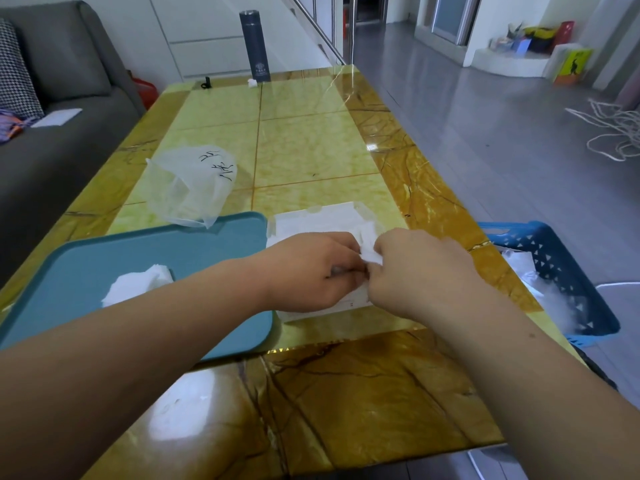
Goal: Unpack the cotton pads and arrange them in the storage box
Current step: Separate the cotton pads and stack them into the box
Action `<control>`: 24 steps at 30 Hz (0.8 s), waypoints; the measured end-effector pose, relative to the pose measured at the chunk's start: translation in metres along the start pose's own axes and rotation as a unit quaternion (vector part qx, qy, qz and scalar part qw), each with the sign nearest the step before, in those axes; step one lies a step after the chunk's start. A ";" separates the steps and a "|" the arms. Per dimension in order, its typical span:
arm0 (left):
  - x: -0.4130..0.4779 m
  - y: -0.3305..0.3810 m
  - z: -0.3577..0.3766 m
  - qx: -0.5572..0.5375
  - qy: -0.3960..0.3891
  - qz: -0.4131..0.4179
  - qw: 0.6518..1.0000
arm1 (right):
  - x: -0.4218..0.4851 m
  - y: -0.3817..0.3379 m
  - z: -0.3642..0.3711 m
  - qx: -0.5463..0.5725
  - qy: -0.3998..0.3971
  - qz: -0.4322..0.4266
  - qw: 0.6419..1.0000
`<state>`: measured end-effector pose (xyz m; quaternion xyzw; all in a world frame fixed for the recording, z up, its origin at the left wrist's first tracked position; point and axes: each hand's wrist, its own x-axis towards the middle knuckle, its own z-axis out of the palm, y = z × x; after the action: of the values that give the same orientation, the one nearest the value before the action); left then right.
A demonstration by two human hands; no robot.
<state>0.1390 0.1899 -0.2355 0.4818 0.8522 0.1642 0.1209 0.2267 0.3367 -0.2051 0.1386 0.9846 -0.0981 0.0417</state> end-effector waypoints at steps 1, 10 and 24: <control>0.000 -0.001 0.000 -0.002 0.007 0.000 1.000 | -0.002 -0.001 0.001 0.000 0.017 -0.006 1.000; -0.003 -0.001 0.006 -0.042 0.040 -0.028 0.998 | 0.000 0.000 0.009 -0.025 0.100 0.017 0.995; -0.005 -0.002 0.014 -0.070 0.072 -0.035 0.994 | 0.006 -0.012 0.009 -0.042 0.017 0.033 0.998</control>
<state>0.1452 0.1872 -0.2487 0.4287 0.8614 0.2536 0.0990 0.2176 0.3250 -0.2126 0.1705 0.9834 -0.0529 0.0334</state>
